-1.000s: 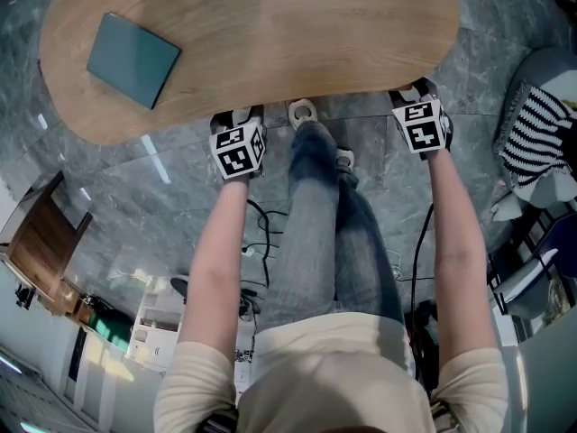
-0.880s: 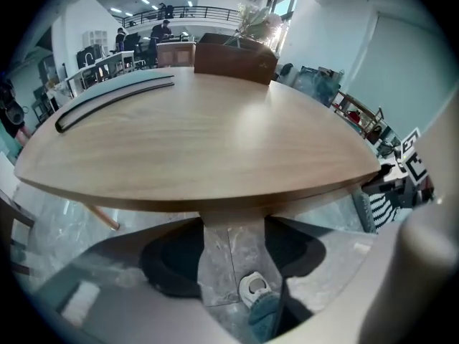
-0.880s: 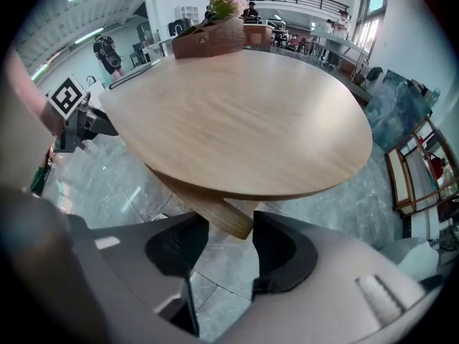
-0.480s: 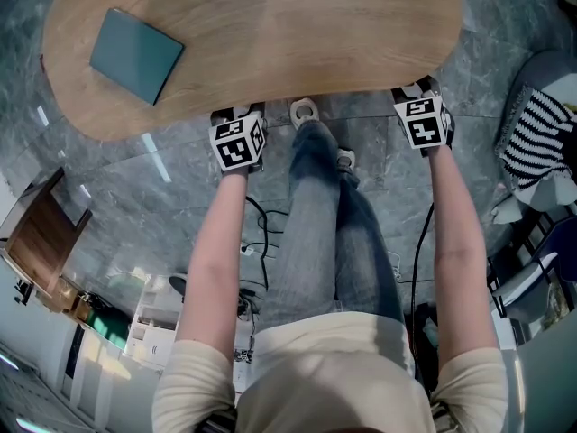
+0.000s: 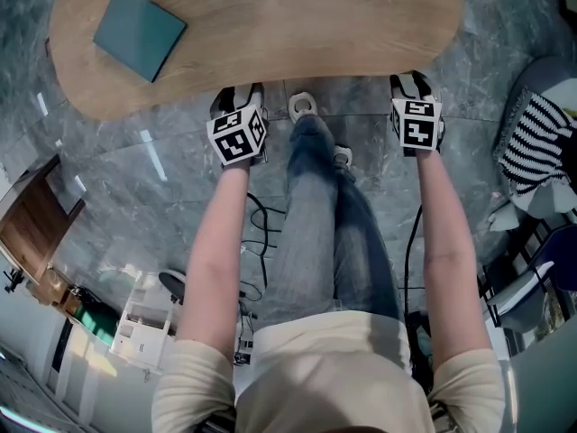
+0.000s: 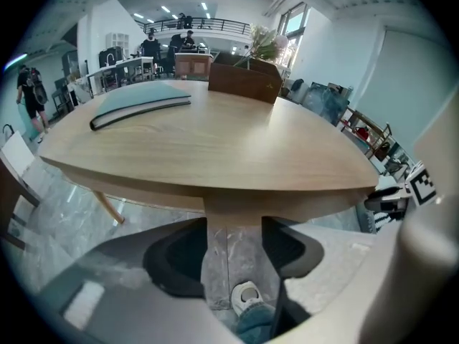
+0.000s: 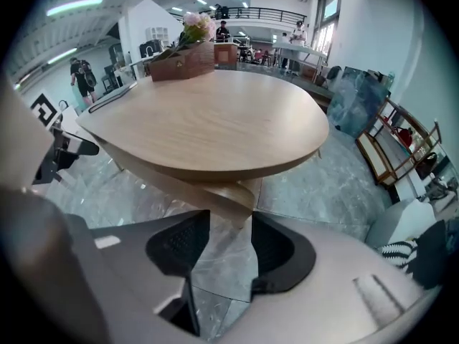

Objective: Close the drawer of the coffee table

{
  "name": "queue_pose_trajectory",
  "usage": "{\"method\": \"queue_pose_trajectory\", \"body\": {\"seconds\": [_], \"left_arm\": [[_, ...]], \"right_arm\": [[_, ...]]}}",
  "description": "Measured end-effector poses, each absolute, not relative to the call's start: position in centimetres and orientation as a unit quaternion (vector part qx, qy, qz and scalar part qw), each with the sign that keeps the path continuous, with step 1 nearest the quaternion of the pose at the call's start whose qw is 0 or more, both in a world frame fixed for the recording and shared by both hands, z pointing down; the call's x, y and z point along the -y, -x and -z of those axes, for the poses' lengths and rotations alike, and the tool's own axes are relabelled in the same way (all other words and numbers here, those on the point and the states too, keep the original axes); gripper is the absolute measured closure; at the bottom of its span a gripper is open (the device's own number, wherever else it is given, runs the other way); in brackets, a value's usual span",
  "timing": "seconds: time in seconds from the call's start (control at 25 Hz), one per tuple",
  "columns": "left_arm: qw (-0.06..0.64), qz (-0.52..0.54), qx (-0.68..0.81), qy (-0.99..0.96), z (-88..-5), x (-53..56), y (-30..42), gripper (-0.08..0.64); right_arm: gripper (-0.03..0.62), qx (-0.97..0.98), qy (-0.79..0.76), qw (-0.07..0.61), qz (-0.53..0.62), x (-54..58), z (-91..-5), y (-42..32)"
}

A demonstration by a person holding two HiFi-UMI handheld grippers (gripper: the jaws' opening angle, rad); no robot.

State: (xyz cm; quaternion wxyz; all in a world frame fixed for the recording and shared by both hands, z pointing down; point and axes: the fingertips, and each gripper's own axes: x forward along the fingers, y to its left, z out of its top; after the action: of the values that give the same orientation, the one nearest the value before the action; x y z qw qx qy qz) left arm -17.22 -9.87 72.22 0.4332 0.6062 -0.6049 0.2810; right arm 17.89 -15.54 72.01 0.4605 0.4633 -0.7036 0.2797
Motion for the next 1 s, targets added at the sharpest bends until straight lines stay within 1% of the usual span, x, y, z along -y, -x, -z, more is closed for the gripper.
{"method": "queue_pose_trajectory", "body": {"seconds": [0.08,0.2,0.28,0.48,0.56,0.68,0.8,1.0], "left_arm": [[0.427,-0.274,0.612,-0.607,-71.7,9.4,16.9,0.33],[0.424,-0.262,0.617,-0.609,-71.0,8.5,16.2,0.336],[0.422,-0.257,0.622,-0.607,-70.6,7.8,15.9,0.357],[0.422,-0.228,0.635,-0.606,-69.4,6.0,14.9,0.459],[0.419,-0.221,0.633,-0.612,-68.7,5.2,14.1,0.466],[0.412,-0.209,0.635,-0.619,-67.5,4.1,13.4,0.523],[0.413,-0.183,0.645,-0.616,-66.2,3.1,12.7,0.558],[0.408,-0.154,0.652,-0.62,-63.5,1.2,11.2,0.558]], "right_arm": [[0.408,0.703,-0.472,0.45,-0.284,15.2,-71.6,-18.0],[0.439,0.711,-0.473,0.44,-0.279,14.5,-70.9,-17.6],[0.462,0.722,-0.468,0.431,-0.271,14.1,-70.2,-16.8],[0.516,0.748,-0.468,0.395,-0.257,12.8,-68.2,-15.2],[0.54,0.755,-0.468,0.378,-0.261,12.0,-67.4,-14.7],[0.586,0.763,-0.469,0.359,-0.263,10.6,-66.2,-14.0],[0.591,0.772,-0.469,0.34,-0.262,9.2,-64.8,-13.6],[0.591,0.79,-0.463,0.305,-0.262,6.6,-62.1,-13.1]]}}
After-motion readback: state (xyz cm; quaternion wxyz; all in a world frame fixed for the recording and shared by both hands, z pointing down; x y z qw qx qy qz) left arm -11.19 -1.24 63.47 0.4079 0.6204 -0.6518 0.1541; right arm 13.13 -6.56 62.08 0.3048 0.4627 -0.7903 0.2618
